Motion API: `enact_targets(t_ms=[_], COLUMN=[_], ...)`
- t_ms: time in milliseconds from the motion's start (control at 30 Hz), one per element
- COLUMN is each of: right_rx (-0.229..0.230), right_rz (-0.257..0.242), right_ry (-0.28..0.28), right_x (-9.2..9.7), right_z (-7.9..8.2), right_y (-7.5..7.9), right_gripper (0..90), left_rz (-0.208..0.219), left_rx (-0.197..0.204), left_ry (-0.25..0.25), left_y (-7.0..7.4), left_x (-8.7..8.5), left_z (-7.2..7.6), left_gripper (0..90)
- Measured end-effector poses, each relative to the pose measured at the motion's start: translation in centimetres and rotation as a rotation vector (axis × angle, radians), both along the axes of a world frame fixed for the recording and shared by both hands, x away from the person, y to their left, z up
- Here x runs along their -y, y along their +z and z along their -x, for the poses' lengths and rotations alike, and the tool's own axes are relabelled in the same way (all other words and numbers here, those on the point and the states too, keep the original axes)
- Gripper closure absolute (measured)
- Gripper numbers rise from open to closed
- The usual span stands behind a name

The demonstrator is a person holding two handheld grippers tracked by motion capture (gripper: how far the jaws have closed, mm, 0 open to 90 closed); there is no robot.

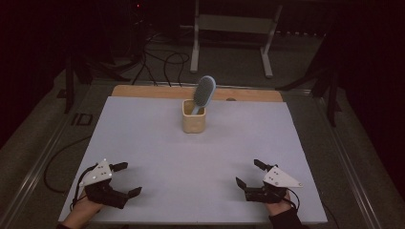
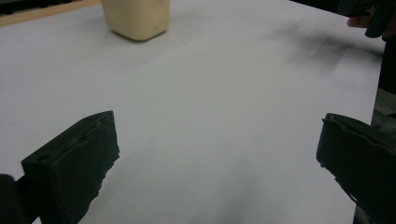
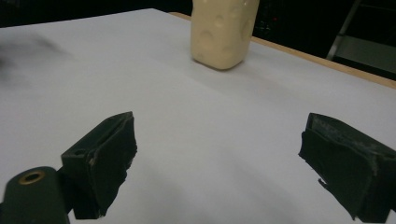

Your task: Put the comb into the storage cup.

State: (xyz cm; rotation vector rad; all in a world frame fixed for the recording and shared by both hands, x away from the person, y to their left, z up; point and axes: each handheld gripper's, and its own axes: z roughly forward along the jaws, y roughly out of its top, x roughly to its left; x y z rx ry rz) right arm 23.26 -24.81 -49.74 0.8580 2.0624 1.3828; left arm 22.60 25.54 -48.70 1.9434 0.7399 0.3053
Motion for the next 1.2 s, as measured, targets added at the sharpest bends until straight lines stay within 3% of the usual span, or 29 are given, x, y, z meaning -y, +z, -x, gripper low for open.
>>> enact_targets(t_ms=[133, 267, 367, 533, 633, 800, 933, 1200], right_rx=[-0.002, -0.001, 0.000, -0.003, 0.000, 0.003, 0.007, 0.002], right_rz=[-0.005, 0.001, 0.001, -0.005, -0.002, 0.004, 0.007, 0.008], right_ry=[-0.008, -0.002, 0.000, -0.005, -0.003, 0.006, 0.010, 0.011], right_x=[0.1, 0.1, 0.0, 0.2, 0.2, 0.1, 0.0, 0.0], right_z=[0.0, 0.0, 0.0, -0.1, 0.0, 0.0, -0.1, -0.1], right_y=[0.0, 0.0, -0.1, -0.1, 0.0, -0.1, 0.0, -0.1], right_gripper=[9.9, 10.0, 9.9, 9.9, 10.0, 10.0, 10.0, 10.0], left_rz=[0.006, -0.019, -0.013, -0.031, -0.044, -0.052, -0.064, -0.065], left_rx=[-0.010, -0.021, -0.027, -0.016, -0.008, 0.028, 0.026, 0.056], left_ry=[0.026, 0.028, 0.027, 0.040, 0.062, 0.143, 0.191, 0.225], left_y=[-0.8, -1.6, -2.0, -2.3, -2.4, -2.6, -2.9, -2.8], left_x=[-0.2, -0.2, -0.3, -0.5, -0.8, -1.5, -1.6, -2.1], left_z=[1.0, 1.8, 2.2, 2.7, 3.0, 2.8, 2.4, 2.5], left_gripper=[0.0, 0.0, 0.0, 0.0, 0.0, 0.0, 0.0, 0.0])
